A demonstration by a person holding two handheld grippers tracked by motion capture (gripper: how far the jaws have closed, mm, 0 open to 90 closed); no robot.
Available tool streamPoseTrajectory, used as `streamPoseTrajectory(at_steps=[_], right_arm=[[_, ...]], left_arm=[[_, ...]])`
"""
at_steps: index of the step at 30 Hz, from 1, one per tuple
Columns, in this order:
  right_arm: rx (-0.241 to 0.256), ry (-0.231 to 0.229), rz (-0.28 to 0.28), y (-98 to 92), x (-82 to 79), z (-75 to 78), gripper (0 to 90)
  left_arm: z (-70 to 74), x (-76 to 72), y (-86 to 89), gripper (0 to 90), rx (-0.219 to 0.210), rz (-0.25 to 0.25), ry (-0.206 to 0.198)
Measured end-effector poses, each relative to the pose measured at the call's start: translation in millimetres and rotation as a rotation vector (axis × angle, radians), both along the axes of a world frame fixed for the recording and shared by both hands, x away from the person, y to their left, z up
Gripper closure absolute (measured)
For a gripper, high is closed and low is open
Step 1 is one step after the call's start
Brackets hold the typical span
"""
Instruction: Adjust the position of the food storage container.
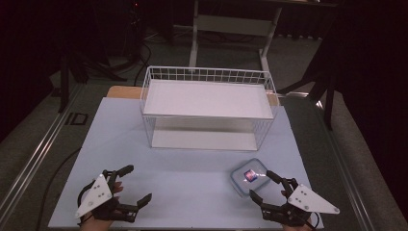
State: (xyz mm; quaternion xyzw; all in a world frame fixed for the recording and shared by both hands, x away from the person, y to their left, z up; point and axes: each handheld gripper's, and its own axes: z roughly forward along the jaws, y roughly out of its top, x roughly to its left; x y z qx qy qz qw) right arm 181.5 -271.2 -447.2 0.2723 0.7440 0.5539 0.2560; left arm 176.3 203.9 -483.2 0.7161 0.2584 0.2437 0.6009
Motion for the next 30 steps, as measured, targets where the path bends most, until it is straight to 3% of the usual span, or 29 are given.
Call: streamPoseTrajectory(at_steps=[5,11,17,20,22,27,29,30], right_arm=[[-0.001,-0.018,0.031,4.8,-6.1,10.7,15.6],[0.051,-0.018,0.071,7.6,-7.6,27.5,13.1],[0.074,-0.01,0.015,8.4,9.2,41.6,12.3],[0.053,0.006,-0.014,7.7,18.6,44.4,12.9],[0.043,0.053,-0.004,3.7,35.5,44.2,20.8],[-0.018,0.095,-0.031,-3.6,61.2,31.1,42.7],[-0.067,0.112,-0.076,-6.5,72.1,21.4,50.3],[-0.066,0.123,-0.084,-8.6,76.2,16.7,54.3]], left_arm=[[-0.9,0.4,-3.2,2.5,0.009,-0.013,0.005],[-0.5,-0.6,-5.4,2.5,0.02,-0.015,0.0],[-1.3,0.2,-5.3,2.5,0.011,-0.02,0.008],[-1.5,0.5,-5.1,2.5,0.015,-0.02,0.008],[-1.3,0.3,-4.6,2.5,0.012,-0.021,0.011],[-1.6,0.4,-4.4,2.5,0.017,-0.021,0.011],[-2.0,0.8,-4.7,2.5,0.014,-0.022,0.014],[-2.0,0.8,-4.7,2.5,0.014,-0.022,0.014]])
